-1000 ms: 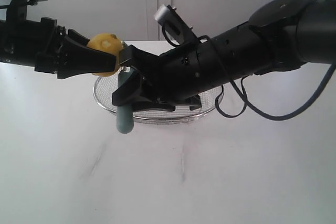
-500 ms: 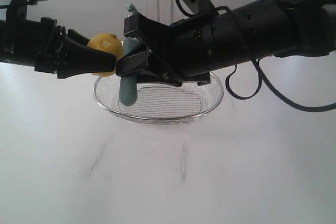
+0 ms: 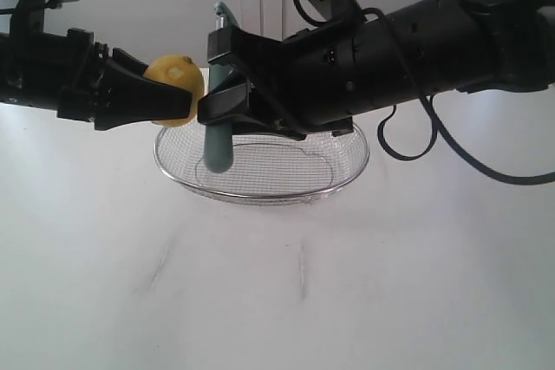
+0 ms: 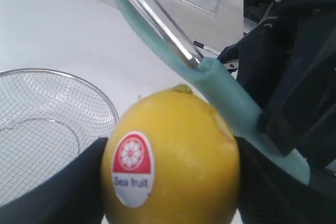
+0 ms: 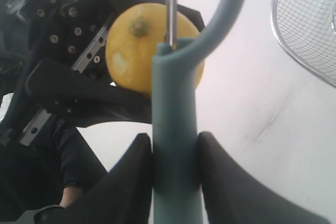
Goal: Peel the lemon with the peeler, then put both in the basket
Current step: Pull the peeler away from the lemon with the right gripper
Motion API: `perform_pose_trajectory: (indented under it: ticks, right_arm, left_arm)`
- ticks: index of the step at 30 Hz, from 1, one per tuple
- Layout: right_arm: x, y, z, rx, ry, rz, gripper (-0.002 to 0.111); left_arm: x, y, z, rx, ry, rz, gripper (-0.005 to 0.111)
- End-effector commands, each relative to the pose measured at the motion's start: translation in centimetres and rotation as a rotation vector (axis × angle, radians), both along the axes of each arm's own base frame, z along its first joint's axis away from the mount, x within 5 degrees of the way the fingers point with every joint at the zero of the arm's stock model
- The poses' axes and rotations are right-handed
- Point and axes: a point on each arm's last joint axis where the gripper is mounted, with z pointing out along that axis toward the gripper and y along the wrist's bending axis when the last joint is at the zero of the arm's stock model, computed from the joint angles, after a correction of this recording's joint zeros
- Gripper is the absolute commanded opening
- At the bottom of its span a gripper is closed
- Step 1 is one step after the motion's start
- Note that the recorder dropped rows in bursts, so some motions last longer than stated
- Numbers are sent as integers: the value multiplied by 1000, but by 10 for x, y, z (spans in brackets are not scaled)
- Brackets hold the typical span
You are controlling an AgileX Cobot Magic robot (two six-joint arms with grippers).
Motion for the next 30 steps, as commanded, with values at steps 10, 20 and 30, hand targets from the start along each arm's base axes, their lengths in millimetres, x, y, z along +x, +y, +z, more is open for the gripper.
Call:
perform_pose_trajectory:
  ticks: [10,20,30]
  right_arm:
    - [2,-5,0,-76,-86,-10,0]
    - [8,-11,-2,-141,-152,-33,0]
    - [29,-42,-3,-165,-152,-135,0]
  left_arm:
    - [-4,0,4,-27,1,-4,0]
    - [-4,0,4,-27,1,-4,0]
    - [-4,0,4,-27,1,-4,0]
